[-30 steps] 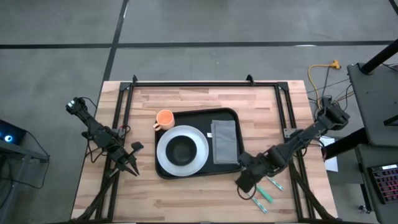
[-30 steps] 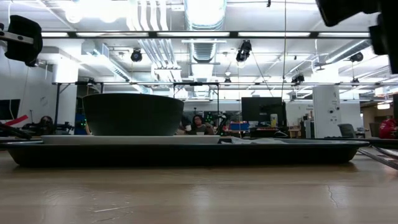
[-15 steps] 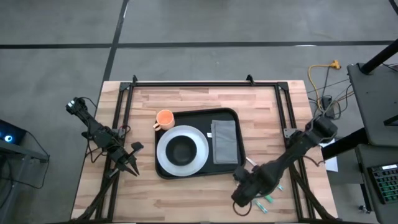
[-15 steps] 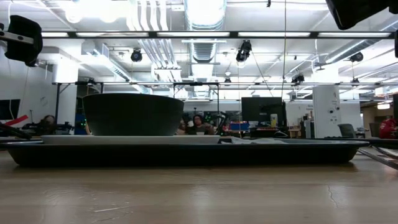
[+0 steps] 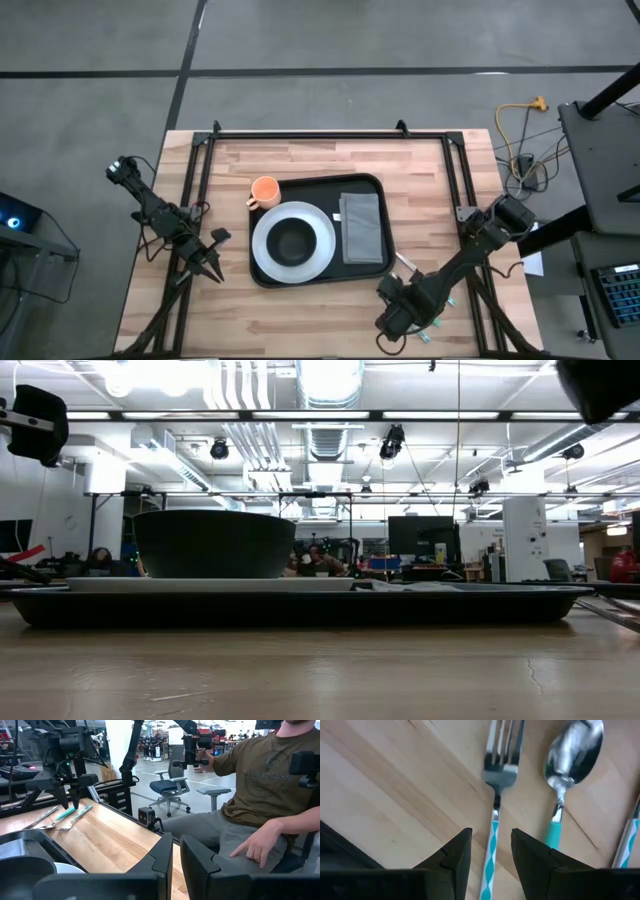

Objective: Set up tray
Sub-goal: Put the blue fork on the gray napkin to the right of the white plate

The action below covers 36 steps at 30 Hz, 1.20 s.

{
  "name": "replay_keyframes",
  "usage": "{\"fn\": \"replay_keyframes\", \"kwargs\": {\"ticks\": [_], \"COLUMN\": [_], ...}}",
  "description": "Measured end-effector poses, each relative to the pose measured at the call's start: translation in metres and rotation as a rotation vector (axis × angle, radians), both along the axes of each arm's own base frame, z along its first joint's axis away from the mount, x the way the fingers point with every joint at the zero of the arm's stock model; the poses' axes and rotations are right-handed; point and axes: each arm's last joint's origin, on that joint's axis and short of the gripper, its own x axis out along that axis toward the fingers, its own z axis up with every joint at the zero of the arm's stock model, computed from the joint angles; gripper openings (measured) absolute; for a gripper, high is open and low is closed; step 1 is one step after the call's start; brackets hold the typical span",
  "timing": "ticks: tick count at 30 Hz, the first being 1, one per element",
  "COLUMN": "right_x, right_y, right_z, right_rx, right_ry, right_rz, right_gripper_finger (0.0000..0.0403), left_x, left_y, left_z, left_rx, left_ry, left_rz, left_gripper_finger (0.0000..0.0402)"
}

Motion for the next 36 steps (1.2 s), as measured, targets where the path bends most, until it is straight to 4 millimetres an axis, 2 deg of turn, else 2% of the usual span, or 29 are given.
{"fn": "replay_keyframes", "kwargs": {"ticks": [8, 16, 25, 29, 36], "right_x": [-0.01, -0.01, -0.015, -0.022, -0.029], "right_y": [0.011, 0.011, 0.01, 0.006, 0.002], "right_z": [-0.004, -0.008, -0.032, -0.043, -0.051], "right_rx": [0.019, 0.023, 0.067, 0.085, 0.077], "right_ry": [0.007, 0.003, -0.025, 0.026, 0.047], "right_rz": [-0.023, -0.029, -0.039, -0.058, -0.062], "right_gripper_finger": [0.0128, 0.0128, 0.0128, 0.0128, 0.0127], "left_x": [0.0, 0.0, 0.0, 0.0, 0.0], "left_y": [0.0, 0.0, 0.0, 0.0, 0.0], "left_z": [0.0, 0.0, 0.0, 0.0, 0.0], "left_rx": [0.0, 0.001, 0.003, 0.003, 0.003], "left_ry": [0.0, 0.002, 0.003, 0.003, 0.003], "left_rz": [0.0, 0.0, 0.0, 0.0, 0.0], "left_gripper_finger": [0.0018, 0.0018, 0.0018, 0.0018, 0.0018]}}
